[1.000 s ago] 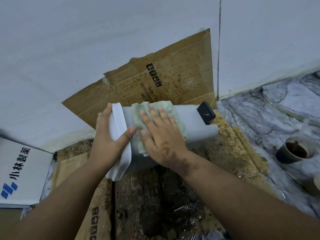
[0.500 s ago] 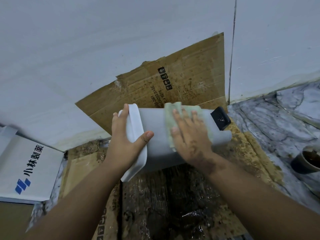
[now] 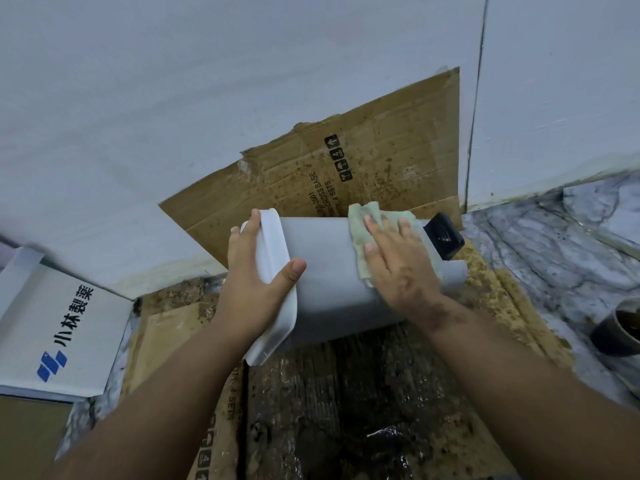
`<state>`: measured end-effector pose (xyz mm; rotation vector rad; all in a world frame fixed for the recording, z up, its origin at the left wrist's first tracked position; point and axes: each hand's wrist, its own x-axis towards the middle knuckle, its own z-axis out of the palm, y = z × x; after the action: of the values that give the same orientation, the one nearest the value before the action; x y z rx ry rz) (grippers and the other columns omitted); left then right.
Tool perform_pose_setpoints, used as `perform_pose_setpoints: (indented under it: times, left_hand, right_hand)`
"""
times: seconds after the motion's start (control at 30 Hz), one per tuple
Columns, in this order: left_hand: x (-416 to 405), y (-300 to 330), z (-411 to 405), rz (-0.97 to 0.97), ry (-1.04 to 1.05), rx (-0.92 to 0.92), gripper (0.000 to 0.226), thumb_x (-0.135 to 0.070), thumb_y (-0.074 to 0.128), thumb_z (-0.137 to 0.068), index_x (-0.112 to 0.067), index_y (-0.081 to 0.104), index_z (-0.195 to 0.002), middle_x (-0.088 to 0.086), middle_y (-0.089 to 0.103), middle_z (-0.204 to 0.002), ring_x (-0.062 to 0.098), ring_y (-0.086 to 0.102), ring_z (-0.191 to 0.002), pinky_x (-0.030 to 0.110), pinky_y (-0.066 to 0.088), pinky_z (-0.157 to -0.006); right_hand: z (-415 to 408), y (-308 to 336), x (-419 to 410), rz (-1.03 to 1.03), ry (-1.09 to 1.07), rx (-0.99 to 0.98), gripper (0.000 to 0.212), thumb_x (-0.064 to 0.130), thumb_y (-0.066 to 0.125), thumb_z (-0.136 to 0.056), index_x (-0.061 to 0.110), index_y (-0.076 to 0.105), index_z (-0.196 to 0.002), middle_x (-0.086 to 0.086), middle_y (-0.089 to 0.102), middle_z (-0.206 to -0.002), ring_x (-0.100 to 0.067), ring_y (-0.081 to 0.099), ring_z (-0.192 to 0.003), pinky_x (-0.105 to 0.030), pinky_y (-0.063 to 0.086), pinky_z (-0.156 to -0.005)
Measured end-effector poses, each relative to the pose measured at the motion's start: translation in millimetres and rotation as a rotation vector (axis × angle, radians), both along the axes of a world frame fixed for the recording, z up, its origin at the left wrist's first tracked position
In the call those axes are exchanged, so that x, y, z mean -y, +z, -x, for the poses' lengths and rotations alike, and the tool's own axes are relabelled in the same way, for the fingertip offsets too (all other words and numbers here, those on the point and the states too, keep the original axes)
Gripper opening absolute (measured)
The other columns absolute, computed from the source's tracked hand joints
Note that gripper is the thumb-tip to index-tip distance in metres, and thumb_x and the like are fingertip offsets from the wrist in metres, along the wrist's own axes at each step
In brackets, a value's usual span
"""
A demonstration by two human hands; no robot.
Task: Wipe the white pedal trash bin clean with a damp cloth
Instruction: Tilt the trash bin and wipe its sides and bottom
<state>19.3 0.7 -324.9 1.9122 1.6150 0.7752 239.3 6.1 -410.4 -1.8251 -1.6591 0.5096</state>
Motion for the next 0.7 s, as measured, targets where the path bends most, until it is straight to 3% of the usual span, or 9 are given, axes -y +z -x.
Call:
perform_pose_setpoints:
  times: [0.1, 0.2, 0.27, 0.37, 0.53, 0.6, 0.7]
  left_hand:
    - [1, -1, 1, -0.001, 0.000, 0.033, 0.125, -0.099, 0.045, -0.056, -0.038, 0.013, -0.160, -0.006, 0.006, -0.170, 0.010, -0.002, -0.156, 0.032, 0.013, -0.113]
    - [1, -3, 5, -0.012, 0.012, 0.022, 0.128, -0.103, 0.038, -0.055, -0.035, 0.014, -0.160, -0.005, 0.012, -0.169, 0.013, 0.004, -0.156, 0.039, 0.016, -0.120]
    - [1, -3, 8, -0.002, 0.018, 0.021, 0.123, -0.098, 0.042, -0.061, -0.033, 0.013, -0.161, -0.007, 0.012, -0.169, 0.014, 0.005, -0.156, 0.045, 0.016, -0.124]
    - [1, -4, 10, 0.004, 0.028, 0.002, 0.113, -0.084, 0.044, -0.066, -0.033, 0.011, -0.161, -0.007, 0.010, -0.169, 0.015, 0.005, -0.156, 0.048, 0.016, -0.124]
    - [3, -5, 9, -0.016, 0.005, -0.007, 0.110, -0.083, 0.044, -0.068, -0.035, 0.011, -0.161, -0.010, 0.008, -0.169, 0.013, 0.003, -0.156, 0.042, 0.012, -0.120]
    - [3, -6, 9, -0.027, 0.003, -0.001, 0.110, -0.082, 0.045, -0.068, -0.034, 0.012, -0.161, -0.009, 0.009, -0.169, 0.012, 0.003, -0.156, 0.040, 0.012, -0.120]
    - [2, -6, 12, -0.027, 0.021, -0.006, 0.110, -0.082, 0.046, -0.068, -0.033, 0.013, -0.161, -0.008, 0.012, -0.169, 0.017, 0.009, -0.156, 0.045, 0.017, -0.121]
  right_hand:
    - [51, 28, 7, -0.113, 0.167, 0.059, 0.065, 0.051, 0.007, -0.096, 0.033, 0.020, -0.157, 0.003, 0.019, -0.166, -0.032, 0.010, -0.154, -0.049, 0.008, -0.124]
    - [72, 43, 13, -0.166, 0.357, 0.024, 0.056, 0.049, 0.018, -0.103, 0.034, 0.018, -0.157, 0.010, 0.011, -0.166, -0.025, 0.001, -0.155, -0.044, 0.000, -0.125]
    - [55, 36, 8, -0.206, 0.409, 0.026, 0.052, 0.044, 0.027, -0.105, 0.035, 0.022, -0.156, 0.009, 0.016, -0.166, -0.022, 0.004, -0.155, -0.039, 0.001, -0.125]
    - [14, 11, -5, -0.147, 0.319, -0.010, 0.052, 0.040, 0.028, -0.103, 0.030, 0.030, -0.155, 0.002, 0.027, -0.163, -0.022, 0.009, -0.154, -0.037, 0.004, -0.125]
    - [-10, -4, -4, 0.000, 0.012, 0.012, 0.062, 0.043, 0.017, -0.099, 0.021, 0.029, -0.155, -0.008, 0.028, -0.163, -0.029, 0.015, -0.153, -0.039, 0.003, -0.124]
    - [20, 9, 8, -0.095, 0.094, -0.030, 0.060, 0.044, 0.016, -0.101, 0.021, 0.029, -0.155, -0.008, 0.027, -0.163, -0.028, 0.014, -0.153, -0.039, 0.005, -0.124]
    - [46, 20, 18, -0.232, 0.330, -0.096, 0.051, 0.032, 0.032, -0.103, 0.014, 0.041, -0.150, -0.010, 0.036, -0.158, -0.024, 0.019, -0.150, -0.034, 0.008, -0.124]
